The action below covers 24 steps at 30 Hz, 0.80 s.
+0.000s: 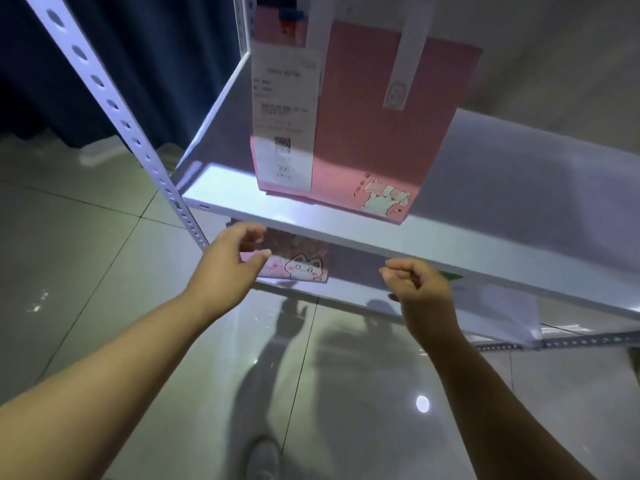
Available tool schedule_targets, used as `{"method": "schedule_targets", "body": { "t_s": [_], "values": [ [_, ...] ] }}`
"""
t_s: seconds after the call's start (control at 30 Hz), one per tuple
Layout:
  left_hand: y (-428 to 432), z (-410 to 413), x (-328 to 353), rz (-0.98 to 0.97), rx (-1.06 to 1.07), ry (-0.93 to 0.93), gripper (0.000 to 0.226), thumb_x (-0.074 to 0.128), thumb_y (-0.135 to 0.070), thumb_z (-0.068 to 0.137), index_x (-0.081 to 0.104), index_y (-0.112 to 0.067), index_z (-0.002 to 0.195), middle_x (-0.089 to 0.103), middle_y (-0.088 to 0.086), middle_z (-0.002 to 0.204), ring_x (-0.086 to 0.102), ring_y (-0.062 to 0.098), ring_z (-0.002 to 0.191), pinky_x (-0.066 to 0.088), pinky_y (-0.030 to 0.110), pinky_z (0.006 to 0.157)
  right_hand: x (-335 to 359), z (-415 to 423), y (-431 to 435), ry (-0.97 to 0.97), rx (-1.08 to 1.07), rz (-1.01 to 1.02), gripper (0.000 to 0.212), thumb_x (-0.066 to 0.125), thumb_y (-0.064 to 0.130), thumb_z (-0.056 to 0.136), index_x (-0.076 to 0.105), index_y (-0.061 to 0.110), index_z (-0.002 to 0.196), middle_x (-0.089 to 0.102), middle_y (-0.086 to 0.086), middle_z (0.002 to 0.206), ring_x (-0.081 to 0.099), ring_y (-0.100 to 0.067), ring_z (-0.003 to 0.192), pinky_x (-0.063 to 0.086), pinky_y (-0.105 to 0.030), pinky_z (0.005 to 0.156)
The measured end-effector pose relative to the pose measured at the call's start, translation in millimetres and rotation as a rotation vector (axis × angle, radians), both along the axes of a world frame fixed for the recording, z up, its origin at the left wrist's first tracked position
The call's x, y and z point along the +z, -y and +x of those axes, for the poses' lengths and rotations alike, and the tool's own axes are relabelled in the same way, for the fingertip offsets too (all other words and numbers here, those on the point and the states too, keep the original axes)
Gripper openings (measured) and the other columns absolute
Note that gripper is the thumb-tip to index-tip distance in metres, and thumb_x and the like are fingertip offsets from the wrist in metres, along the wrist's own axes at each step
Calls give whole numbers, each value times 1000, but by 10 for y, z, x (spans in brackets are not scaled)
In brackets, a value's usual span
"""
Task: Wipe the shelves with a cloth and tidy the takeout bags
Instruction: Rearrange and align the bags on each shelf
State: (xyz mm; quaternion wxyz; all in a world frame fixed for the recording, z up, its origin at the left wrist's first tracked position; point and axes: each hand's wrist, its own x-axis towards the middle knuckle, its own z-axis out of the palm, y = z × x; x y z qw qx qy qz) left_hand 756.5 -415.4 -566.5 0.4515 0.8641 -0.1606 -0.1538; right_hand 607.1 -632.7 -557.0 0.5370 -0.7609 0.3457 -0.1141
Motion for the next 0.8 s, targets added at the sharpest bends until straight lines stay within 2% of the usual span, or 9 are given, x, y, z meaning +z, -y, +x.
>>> {"method": "schedule_targets", "body": {
  "t_s": [0.13, 0.2, 0.27, 0.3, 0.37, 0.47, 0.57, 0.7, 0.8],
  "values": [
    [-24, -344, -449, 21, 23, -81, 19, 62, -18, 87, 56, -28, 102, 62, -6, 100, 58, 7, 90, 40, 18, 73, -396, -244, -16, -105, 84, -58, 15, 64, 12, 82, 68, 26, 79, 70, -1, 82, 66, -22, 81, 54, -50, 79],
    [4, -528, -632, 18, 48, -128, 16, 62, -18, 87, 58, -27, 100, 62, -8, 95, 59, 6, 88, 40, 19, 74, -536, -384, 4, -121, 144, -76, 10, 63, 13, 83, 66, 13, 74, 67, -9, 72, 65, -28, 73, 54, -53, 73],
    [50, -703, -764, -1, 83, -150, 14, 63, -18, 87, 59, -27, 97, 62, -12, 90, 58, 0, 85, 40, 14, 71, -644, -515, 35, -88, 196, -94, 17, 59, 9, 86, 58, -1, 72, 61, -23, 73, 61, -35, 72, 55, -52, 66],
    [71, -787, -815, -11, 102, -156, 13, 63, -18, 87, 59, -26, 95, 61, -13, 89, 58, -1, 84, 40, 12, 70, -682, -570, 49, -72, 202, -89, 17, 58, 7, 86, 58, -1, 71, 61, -22, 74, 62, -34, 73, 56, -46, 62],
    [114, -949, -916, -40, 144, -165, 11, 63, -18, 87, 60, -26, 94, 61, -13, 89, 58, -1, 83, 39, 12, 68, -756, -660, 71, -68, 187, -59, 15, 60, 5, 86, 64, 10, 72, 66, -8, 77, 66, -26, 74, 58, -35, 59],
    [156, -1152, -1086, -76, 209, -169, 11, 63, -20, 86, 59, -27, 95, 61, -14, 91, 57, -1, 82, 39, 14, 65, -891, -760, 79, -77, 147, 111, 15, 62, 4, 84, 65, 18, 80, 67, 0, 75, 64, -20, 73, 54, -26, 61],
    [201, -1251, -1356, -108, 256, -151, 13, 62, -21, 87, 59, -25, 98, 60, -16, 91, 57, -2, 82, 39, 12, 64, -1108, -775, 95, -68, 192, 125, 16, 60, 4, 86, 64, 19, 83, 66, -1, 76, 60, -18, 73, 51, -24, 64],
    [264, -1192, -1856, -171, 341, -177, 12, 61, -20, 87, 59, -26, 98, 60, -15, 90, 55, -3, 78, 39, 3, 49, -1587, -634, 120, -90, 169, 47, 19, 61, 10, 87, 63, 27, 80, 66, 3, 81, 63, -15, 80, 53, -26, 72],
    [303, -1048, -2266, -215, 389, -186, 14, 61, -22, 87, 59, -25, 100, 61, -15, 89, 55, -4, 79, 39, 7, 59, -2017, -463, 101, -82, 171, -19, 18, 60, 13, 88, 63, 29, 80, 66, 5, 82, 63, -12, 80, 53, -25, 72]
  ]
}}
